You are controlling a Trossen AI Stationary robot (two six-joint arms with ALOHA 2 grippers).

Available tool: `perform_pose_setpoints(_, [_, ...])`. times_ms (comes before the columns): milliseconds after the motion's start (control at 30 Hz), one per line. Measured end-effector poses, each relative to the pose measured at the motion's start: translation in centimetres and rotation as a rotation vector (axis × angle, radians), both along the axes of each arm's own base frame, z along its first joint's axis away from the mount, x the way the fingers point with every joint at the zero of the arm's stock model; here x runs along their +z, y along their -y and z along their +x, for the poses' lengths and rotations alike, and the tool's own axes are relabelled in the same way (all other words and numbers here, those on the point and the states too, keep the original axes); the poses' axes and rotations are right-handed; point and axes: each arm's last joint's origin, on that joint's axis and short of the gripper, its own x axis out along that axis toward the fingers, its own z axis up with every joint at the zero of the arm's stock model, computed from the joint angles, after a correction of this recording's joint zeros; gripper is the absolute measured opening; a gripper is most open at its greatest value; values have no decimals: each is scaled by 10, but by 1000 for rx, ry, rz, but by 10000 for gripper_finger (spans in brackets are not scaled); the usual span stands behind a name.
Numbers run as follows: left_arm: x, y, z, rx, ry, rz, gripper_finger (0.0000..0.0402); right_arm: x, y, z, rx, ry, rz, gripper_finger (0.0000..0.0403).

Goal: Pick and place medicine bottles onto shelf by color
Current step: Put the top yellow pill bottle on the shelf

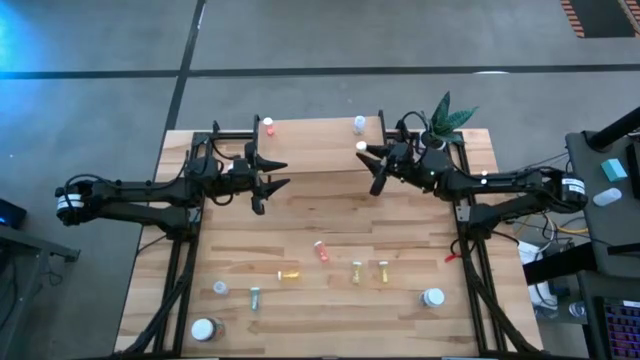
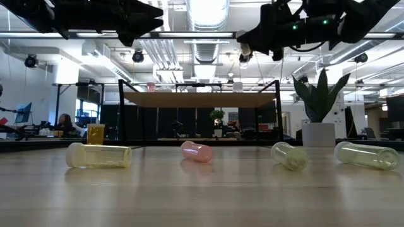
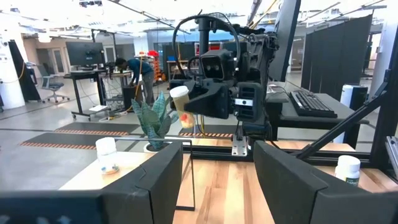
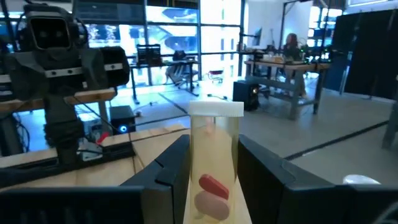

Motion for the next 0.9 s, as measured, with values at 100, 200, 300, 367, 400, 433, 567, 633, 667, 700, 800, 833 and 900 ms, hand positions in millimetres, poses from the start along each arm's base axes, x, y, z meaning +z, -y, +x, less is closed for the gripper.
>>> perform_pose_setpoints(100, [0,0,0,0,5,1,182,-1,1,3,16,24,-9,112])
perform_pose_setpoints(200, [0,0,1,0,8,1,182,-4,1,9,63,68,-22,111])
perform_pose_setpoints(300, [-3,-1,6,-4,4,-23,182,-10,3,16,80,96,-41,111])
perform_pose_setpoints(367, [-5,-2,10,-4,10,-24,182,-15,6,19,70,96,-53,111])
perform_pose_setpoints(400, [-6,-3,12,-4,4,-25,182,-19,9,21,62,88,-50,111])
perform_pose_setpoints(433, [-8,-3,14,-3,-1,-26,182,-22,12,22,49,77,-45,112])
perform_pose_setpoints(567, [-8,-5,22,-3,-13,-29,182,-37,26,26,-33,47,-29,111])
perform_pose_setpoints(633, [-9,-6,25,-3,-22,-31,182,-42,32,26,-54,60,-34,111])
perform_pose_setpoints(667, [-9,-6,26,-3,-26,-32,182,-44,35,27,-62,67,-37,111])
perform_pose_setpoints(700, [-10,-6,26,-3,-29,-33,182,-46,37,27,-69,74,-40,111])
perform_pose_setpoints(800, [-10,-6,25,-3,-31,-33,182,-51,43,27,-90,79,-43,111])
perform_pose_setpoints(833, [-9,-6,24,-3,-28,-30,182,-52,45,27,-103,75,-41,111])
perform_pose_setpoints(900, [-7,-5,22,-3,-17,-27,182,-54,46,26,-154,66,-40,111])
